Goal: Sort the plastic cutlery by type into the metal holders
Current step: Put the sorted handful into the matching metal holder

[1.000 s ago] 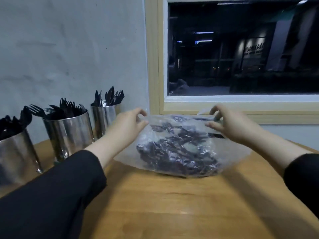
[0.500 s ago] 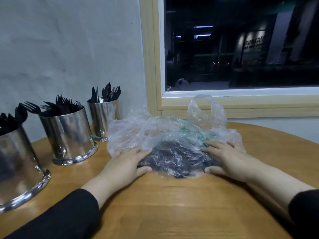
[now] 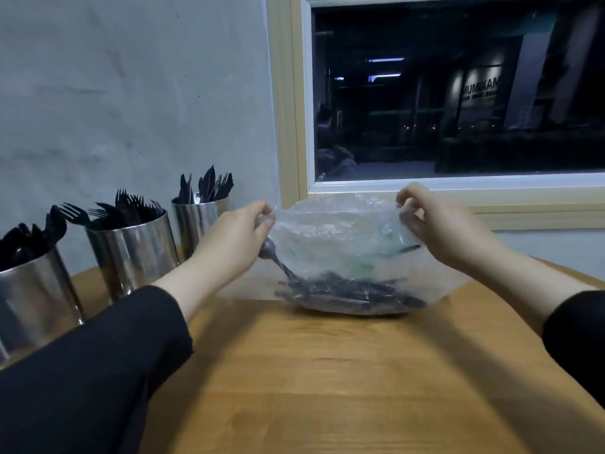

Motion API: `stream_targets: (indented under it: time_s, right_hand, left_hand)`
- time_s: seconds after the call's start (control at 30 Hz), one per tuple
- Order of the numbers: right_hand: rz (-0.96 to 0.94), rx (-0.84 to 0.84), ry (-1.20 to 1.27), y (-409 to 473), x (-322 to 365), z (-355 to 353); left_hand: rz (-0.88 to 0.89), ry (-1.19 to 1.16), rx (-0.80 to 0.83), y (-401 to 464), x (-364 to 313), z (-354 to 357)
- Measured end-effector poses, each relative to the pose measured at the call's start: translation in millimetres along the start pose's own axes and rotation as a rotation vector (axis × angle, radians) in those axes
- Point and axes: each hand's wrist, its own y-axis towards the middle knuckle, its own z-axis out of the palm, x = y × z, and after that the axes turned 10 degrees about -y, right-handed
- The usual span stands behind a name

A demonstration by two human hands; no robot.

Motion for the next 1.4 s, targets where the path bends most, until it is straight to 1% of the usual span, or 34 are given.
stream_targets:
  time_s: [0.07,0.17,0.27,0.5,0.57,0.63,0.7,0.8,0.87,0.9,1.0,1.03,1.1,1.17,1.27,1.33,1.4]
  right_hand:
    - [-0.007,-0.005,-0.038,7.6,8.5,-3.7]
    - [-0.014,-0.071,0.013,20.5,18.5,-13.8]
    - [-0.025,-0.136,0.032,34.2,23.1,-25.8]
    - [0.002,-0.175,0.046,59.2,36.0,-48.5]
    - [0.038,-0.170,0.042,62.8,36.6,-48.8]
    - [0.069,-0.146,0.021,61.4,35.1,-42.3]
    - [0.078,-0.068,-0.049,55.3,30.5,-29.5]
    - [-0.008,0.135,-0.086,33.4,25.1,-14.3]
    - [-0.088,0.264,-0.121,10.7,26.3,-12.3]
    - [-0.131,0.312,-0.175,-1.6,28.1,-12.3]
    - [-0.256,0.469,-0.443,-38.5,27.3,-0.9]
    - [-0.272,0.522,-0.494,-49.6,26.7,7.1]
    - [-0.269,0.586,-0.519,-69.3,25.0,27.6]
    - [-0.226,0.534,-0.454,-81.0,18.3,49.5]
    - [-0.236,0.335,-0.408,-85.7,13.8,67.2]
    - [-0.216,0.257,-0.380,-83.3,16.8,67.9]
    - [-0.096,0.205,-0.245,-75.7,17.5,69.6]
  left_hand:
    - [-0.003,0.034,-0.032,9.8,-4.4,-4.1]
    - [-0.017,-0.015,-0.094,20.4,-9.1,-13.4]
    - [0.015,-0.026,-0.141,33.4,-10.7,-26.2]
    - [0.060,0.003,-0.217,58.5,-23.7,-51.4]
    - [0.019,-0.012,-0.146,58.5,-26.5,-53.7]
    - [-0.025,0.012,-0.009,53.9,-23.8,-51.0]
    - [-0.069,0.035,0.083,48.4,-16.7,-45.1]
    - [-0.100,0.029,0.115,42.8,-2.5,-37.1]
    - [-0.080,0.041,0.099,40.5,4.0,-32.3]
    - [-0.078,0.041,0.085,39.2,6.2,-30.0]
    - [-0.106,0.052,0.036,37.9,14.6,-20.2]
    - [-0.112,0.057,0.016,37.4,16.8,-17.2]
    - [-0.104,0.051,0.014,33.0,18.6,-11.5]
    - [-0.069,0.035,0.099,22.7,17.1,-7.6]
    - [0.001,0.065,0.347,-2.7,12.3,-4.5]
    - [0.030,0.188,0.518,-21.5,12.5,-2.1]
    - [0.091,0.371,0.621,-41.4,20.2,9.0]
